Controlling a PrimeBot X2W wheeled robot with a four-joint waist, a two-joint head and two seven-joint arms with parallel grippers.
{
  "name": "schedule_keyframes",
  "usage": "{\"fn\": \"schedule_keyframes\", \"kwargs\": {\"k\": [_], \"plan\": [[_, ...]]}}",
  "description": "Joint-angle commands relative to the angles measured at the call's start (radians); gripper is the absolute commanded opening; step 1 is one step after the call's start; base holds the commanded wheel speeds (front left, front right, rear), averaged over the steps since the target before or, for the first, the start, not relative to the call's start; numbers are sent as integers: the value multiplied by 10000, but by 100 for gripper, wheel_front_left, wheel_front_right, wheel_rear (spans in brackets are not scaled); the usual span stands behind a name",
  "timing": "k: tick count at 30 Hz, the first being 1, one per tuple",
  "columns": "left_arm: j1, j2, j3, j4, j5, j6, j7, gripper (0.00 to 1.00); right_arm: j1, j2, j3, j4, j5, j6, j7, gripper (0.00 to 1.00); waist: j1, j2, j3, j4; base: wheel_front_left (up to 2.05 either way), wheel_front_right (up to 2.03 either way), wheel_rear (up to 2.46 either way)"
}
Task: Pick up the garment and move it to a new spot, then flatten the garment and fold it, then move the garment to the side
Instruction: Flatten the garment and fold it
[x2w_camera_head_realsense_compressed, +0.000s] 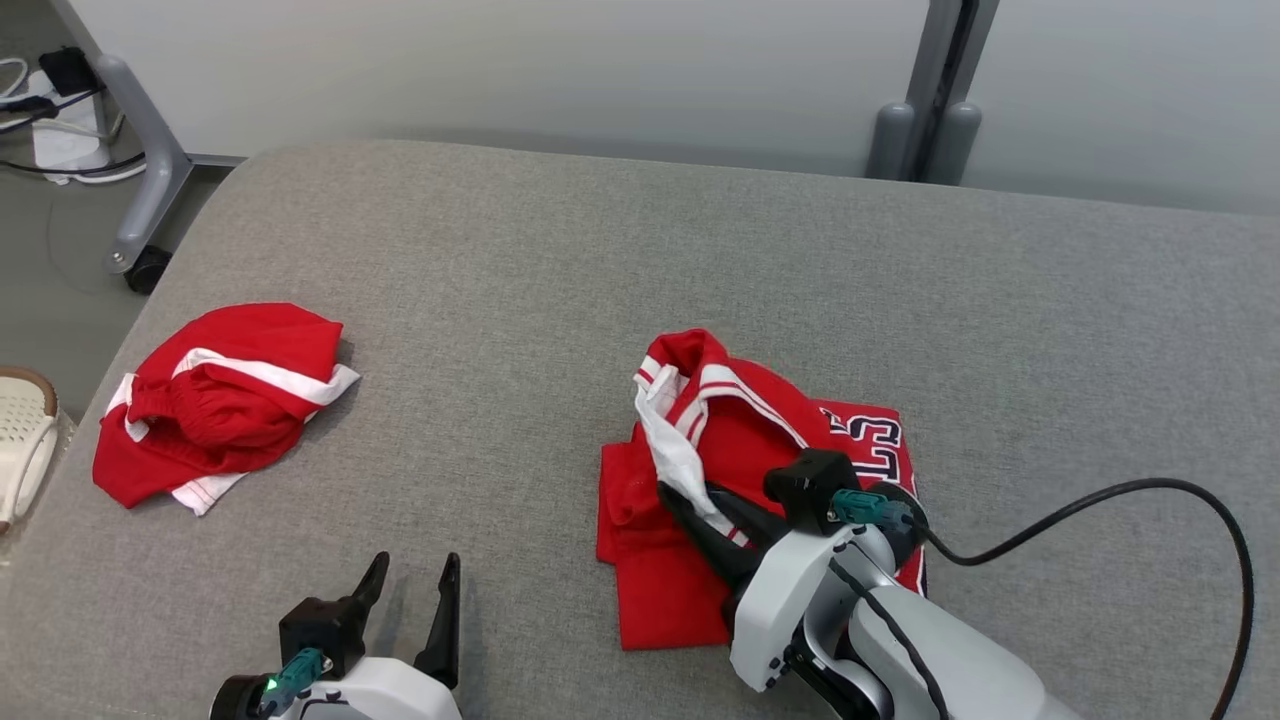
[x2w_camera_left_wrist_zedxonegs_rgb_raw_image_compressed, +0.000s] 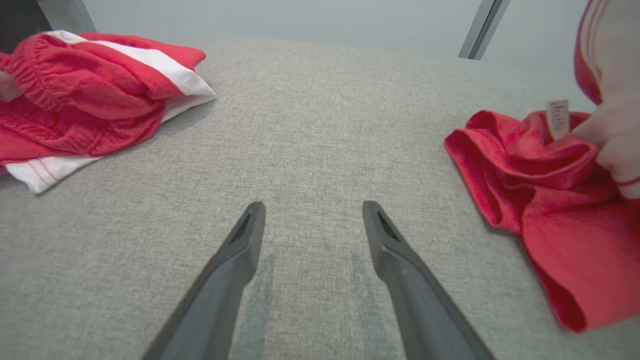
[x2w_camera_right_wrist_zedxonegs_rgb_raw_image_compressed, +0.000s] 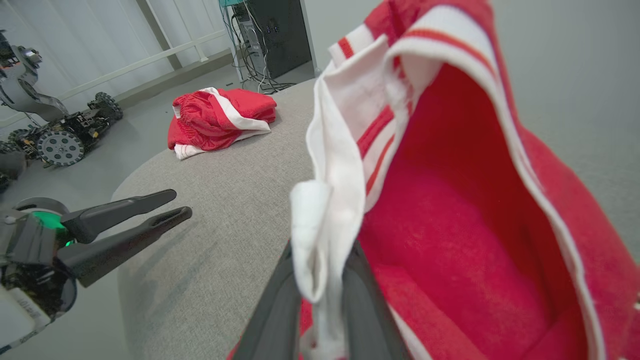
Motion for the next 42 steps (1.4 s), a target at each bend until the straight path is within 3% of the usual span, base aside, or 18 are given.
{"fn": "schedule_keyframes", "kwargs": {"k": [1,4,8,16,23,30,42], "plan": [[-168,30,-12,-8,-12,55,-15,100,-108,-56,39,12,134,0,-95,100,0,0,6,48,0,0,0],[-179,33,26,-16,-55,113,-15,100,-295,-62,108,-7,503,0,-443,100,0,0,18,29,0,0,0],[-282,31,333,-214,39,245,-15,100,-542,-62,-965,656,-84,0,-1094,100,0,0,59,-487,0,0,0],[-373,37,810,-605,423,310,-15,100,702,-53,-4670,-26,-2421,0,-1153,100,0,0,100,-1211,0,0,0],[-127,34,1174,-897,705,319,-15,100,2097,-48,-6548,-1004,-3495,0,-1156,100,0,0,6,-1590,0,0,0],[276,34,1517,-1249,893,338,-15,100,2996,-54,-7190,-1410,-3706,0,-1157,100,0,0,-259,-1890,0,0,0],[1342,35,1842,-1674,976,479,-15,100,3993,-53,-7127,-1511,-3455,0,-1158,100,0,0,-921,-2199,0,0,0]]}}
